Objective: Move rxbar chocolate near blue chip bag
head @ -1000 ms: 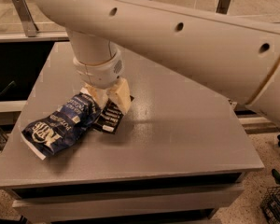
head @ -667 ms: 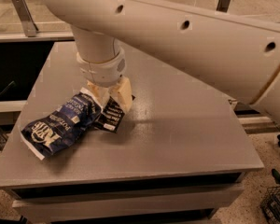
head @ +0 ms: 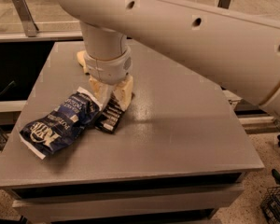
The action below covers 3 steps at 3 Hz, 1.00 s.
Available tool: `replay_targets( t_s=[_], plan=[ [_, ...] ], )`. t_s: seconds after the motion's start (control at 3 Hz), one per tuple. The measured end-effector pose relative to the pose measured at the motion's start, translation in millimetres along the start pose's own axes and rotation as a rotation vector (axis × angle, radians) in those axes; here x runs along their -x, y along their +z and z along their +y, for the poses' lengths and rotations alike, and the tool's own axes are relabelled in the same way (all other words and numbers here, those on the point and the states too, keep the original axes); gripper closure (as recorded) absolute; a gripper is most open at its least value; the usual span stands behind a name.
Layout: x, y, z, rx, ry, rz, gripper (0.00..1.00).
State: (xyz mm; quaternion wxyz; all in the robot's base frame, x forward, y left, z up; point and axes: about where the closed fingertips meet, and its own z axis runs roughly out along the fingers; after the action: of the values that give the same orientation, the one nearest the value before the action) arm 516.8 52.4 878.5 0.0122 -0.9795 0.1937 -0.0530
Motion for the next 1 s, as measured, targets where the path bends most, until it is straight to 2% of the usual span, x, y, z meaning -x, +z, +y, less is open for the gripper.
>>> replay_targets(
  t_s=[0.33, 0.67, 1.0],
  plan=[
    [-3, 0, 3, -0.003, 0.002, -0.003, 0.0],
    [-6, -2, 4, -0.008, 0.008, -0.001, 0.0],
    [-23, -5, 20, -0.026, 0.039, 0.001, 0.0]
  ],
)
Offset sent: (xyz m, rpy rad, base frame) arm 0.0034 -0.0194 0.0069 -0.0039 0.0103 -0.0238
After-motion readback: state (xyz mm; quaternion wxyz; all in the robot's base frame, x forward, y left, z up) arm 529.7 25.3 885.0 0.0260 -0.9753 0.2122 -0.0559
